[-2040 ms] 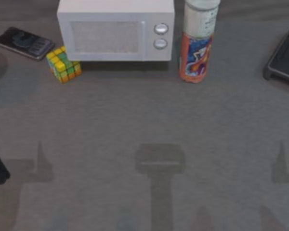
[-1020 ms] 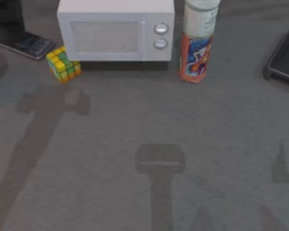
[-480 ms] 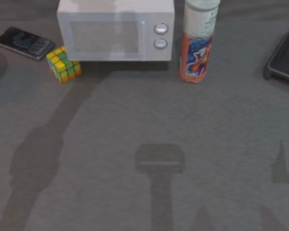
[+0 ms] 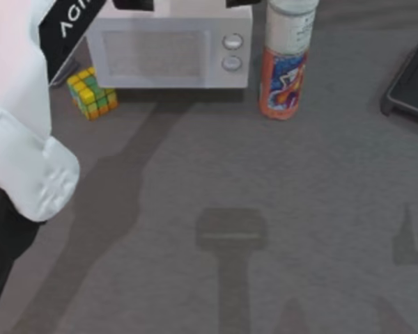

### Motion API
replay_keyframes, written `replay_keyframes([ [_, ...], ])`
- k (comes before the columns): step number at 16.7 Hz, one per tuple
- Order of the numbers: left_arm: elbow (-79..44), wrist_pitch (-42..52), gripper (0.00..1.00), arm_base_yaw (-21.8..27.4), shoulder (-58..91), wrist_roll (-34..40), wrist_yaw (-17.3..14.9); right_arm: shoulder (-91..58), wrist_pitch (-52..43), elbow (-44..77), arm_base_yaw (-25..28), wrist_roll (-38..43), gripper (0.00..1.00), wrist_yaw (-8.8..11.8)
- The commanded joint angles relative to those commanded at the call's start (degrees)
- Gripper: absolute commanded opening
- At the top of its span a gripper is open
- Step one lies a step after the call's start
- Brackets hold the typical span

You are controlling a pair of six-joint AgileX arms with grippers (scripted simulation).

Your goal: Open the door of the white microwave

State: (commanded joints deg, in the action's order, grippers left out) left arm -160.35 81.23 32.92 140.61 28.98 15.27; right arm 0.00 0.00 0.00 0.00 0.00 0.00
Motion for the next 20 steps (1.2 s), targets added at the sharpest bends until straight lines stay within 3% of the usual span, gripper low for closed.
replay_keyframes([
  [10, -5.54, 2.36, 1.0, 0.59, 5.73, 1.23, 0.86, 0.0, 0.0, 0.0, 0.0, 0.0, 1.0, 0.0],
  [17, 1.64, -9.43, 1.0, -1.41, 9.54, -0.79, -0.16, 0.0, 0.0, 0.0, 0.0, 0.0, 1.0, 0.0],
  [20, 2.35, -10.43, 1.0, -1.63, 10.01, -0.99, -0.27, 0.0, 0.0, 0.0, 0.0, 0.0, 1.0, 0.0],
])
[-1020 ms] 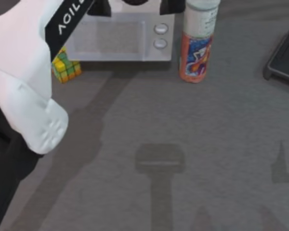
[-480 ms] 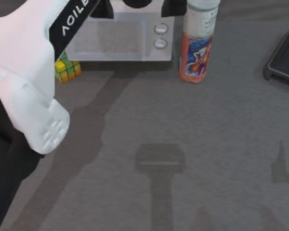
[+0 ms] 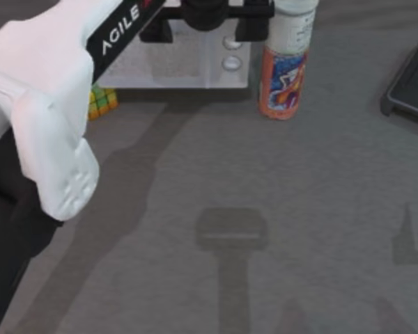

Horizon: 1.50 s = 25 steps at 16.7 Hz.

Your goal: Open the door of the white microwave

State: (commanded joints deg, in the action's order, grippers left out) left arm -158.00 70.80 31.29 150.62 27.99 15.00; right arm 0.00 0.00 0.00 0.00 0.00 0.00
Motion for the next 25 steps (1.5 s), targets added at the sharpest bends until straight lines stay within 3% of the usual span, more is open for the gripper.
replay_keyframes([
  [2, 0.0, 0.0, 1.0, 0.0, 0.0, 0.0, 0.0, 0.0, 0.0, 0.0, 0.0, 0.0, 1.0, 0.0],
  [15, 0.0, 0.0, 0.02, 0.0, 0.0, 0.0, 0.0, 0.0, 0.0, 0.0, 0.0, 0.0, 1.0, 0.0],
  [25, 3.16, 0.09, 0.0, 1.29, -1.69, 0.17, -0.32, 0.0, 0.0, 0.0, 0.0, 0.0, 1.0, 0.0],
])
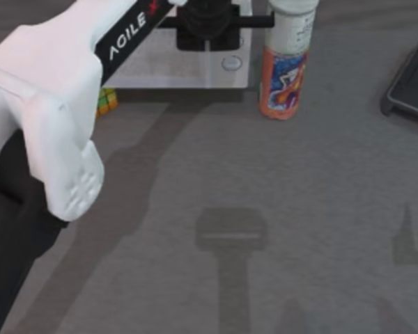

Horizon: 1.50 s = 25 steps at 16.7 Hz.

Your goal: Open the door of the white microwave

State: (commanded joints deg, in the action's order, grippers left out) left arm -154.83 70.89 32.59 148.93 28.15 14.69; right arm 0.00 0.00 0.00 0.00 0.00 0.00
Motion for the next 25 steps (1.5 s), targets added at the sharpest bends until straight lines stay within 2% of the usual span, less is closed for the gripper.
replay_keyframes([
  [10, 21.58, -11.02, 0.0, 0.25, -11.41, 1.26, 1.18, 0.0, 0.0, 0.0, 0.0, 0.0, 1.0, 0.0],
  [25, 22.18, -11.46, 0.0, 0.25, -11.87, 1.32, 1.21, 0.0, 0.0, 0.0, 0.0, 0.0, 1.0, 0.0],
])
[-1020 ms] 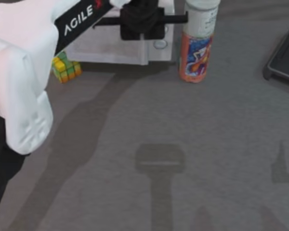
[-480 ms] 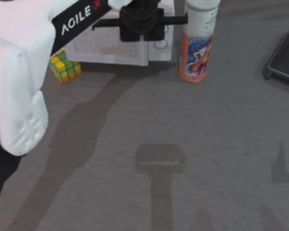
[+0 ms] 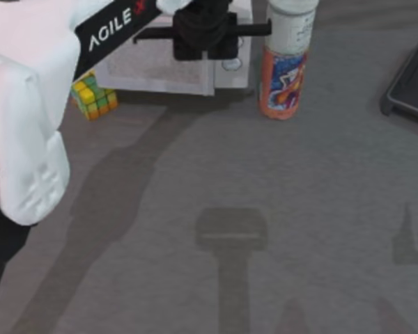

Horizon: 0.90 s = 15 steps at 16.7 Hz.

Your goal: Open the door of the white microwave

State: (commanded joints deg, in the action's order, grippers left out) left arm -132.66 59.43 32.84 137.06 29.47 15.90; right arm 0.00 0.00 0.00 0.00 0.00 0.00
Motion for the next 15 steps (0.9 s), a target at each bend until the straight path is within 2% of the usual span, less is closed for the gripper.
replay_keyframes([
  [15, 2.37, -1.61, 0.0, 0.21, -1.48, -1.02, -0.87, 0.0, 0.0, 0.0, 0.0, 0.0, 1.0, 0.0],
])
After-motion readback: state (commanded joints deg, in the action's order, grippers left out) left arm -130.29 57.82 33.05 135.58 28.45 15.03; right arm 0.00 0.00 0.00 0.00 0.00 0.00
